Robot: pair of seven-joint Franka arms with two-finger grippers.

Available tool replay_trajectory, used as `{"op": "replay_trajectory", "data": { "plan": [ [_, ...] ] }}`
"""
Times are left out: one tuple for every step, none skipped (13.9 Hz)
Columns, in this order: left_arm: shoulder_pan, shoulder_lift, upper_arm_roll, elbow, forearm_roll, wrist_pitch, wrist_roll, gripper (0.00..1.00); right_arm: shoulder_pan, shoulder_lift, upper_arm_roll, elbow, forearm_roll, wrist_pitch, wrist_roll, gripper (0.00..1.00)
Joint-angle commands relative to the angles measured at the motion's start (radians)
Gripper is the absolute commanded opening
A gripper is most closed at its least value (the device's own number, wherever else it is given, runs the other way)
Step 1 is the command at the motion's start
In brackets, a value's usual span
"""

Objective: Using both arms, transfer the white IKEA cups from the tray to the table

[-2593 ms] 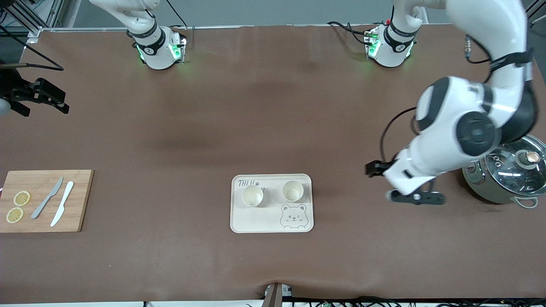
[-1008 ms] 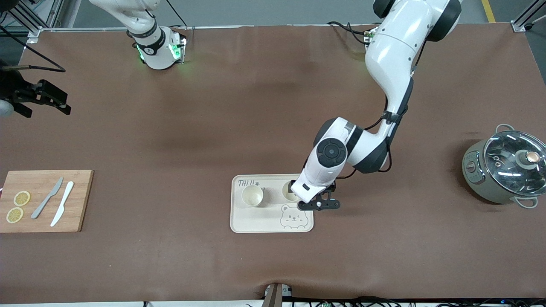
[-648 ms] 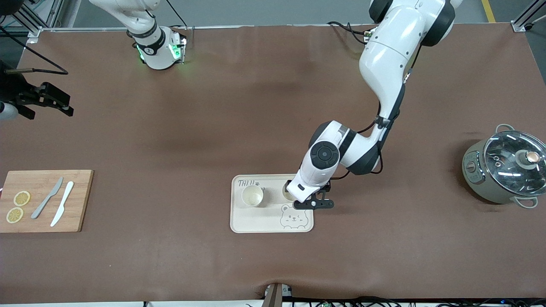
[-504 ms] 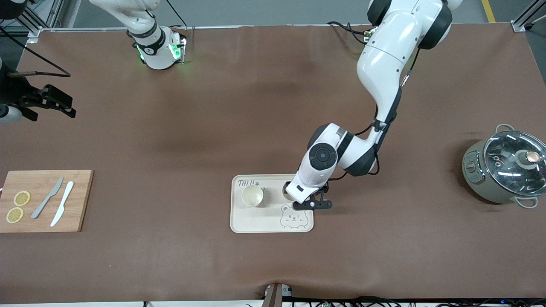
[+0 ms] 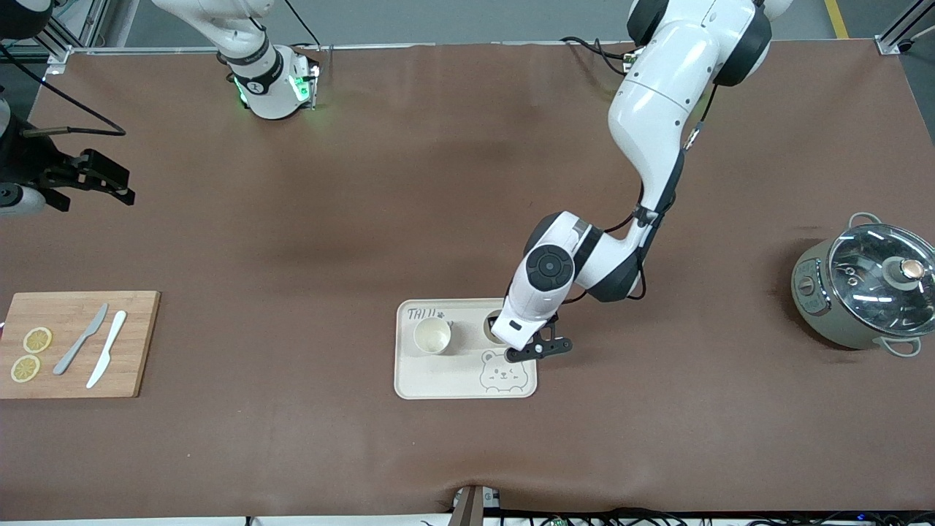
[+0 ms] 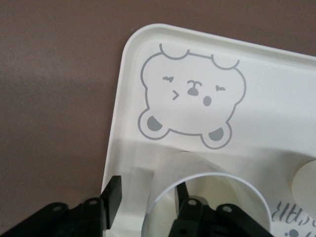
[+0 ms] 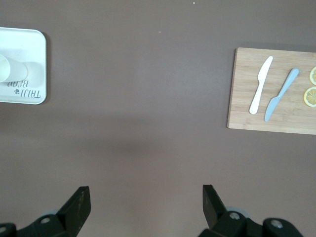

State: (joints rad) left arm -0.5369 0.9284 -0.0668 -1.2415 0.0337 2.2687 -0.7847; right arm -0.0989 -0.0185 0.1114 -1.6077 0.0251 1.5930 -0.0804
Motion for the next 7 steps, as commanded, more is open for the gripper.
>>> {"op": "replay_trajectory", "data": {
  "plan": [
    [-0.009, 0.01, 0.009, 0.019, 0.025, -0.005, -0.028, 0.0, 0.05, 0.078, 0.002, 0.07, 0.051, -0.002, 0.117, 1.0],
    [-0.009, 0.009, 0.009, 0.016, 0.025, -0.005, -0.028, 0.0, 0.068, 0.13, 0.002, 0.127, 0.085, -0.002, 0.217, 1.0],
    [-0.009, 0.007, 0.009, 0.016, 0.025, -0.005, -0.028, 0.0, 0.102, 0.175, 0.002, 0.171, 0.09, -0.002, 0.302, 1.0],
    [-0.009, 0.007, 0.009, 0.014, 0.026, -0.005, -0.028, 0.0, 0.149, 0.204, 0.001, 0.192, 0.082, 0.001, 0.365, 1.0],
    [-0.009, 0.007, 0.009, 0.014, 0.026, -0.005, -0.03, 0.0, 0.186, 0.231, -0.001, 0.207, 0.078, 0.031, 0.392, 1.0],
    [-0.009, -0.005, 0.009, 0.014, 0.025, -0.006, -0.03, 0.0, 0.218, 0.265, -0.001, 0.221, 0.078, 0.095, 0.413, 1.0],
    [0.001, -0.032, 0.009, 0.008, 0.026, -0.021, -0.034, 0.0, 0.243, 0.305, -0.001, 0.233, 0.079, 0.16, 0.447, 1.0]
  ]
}}
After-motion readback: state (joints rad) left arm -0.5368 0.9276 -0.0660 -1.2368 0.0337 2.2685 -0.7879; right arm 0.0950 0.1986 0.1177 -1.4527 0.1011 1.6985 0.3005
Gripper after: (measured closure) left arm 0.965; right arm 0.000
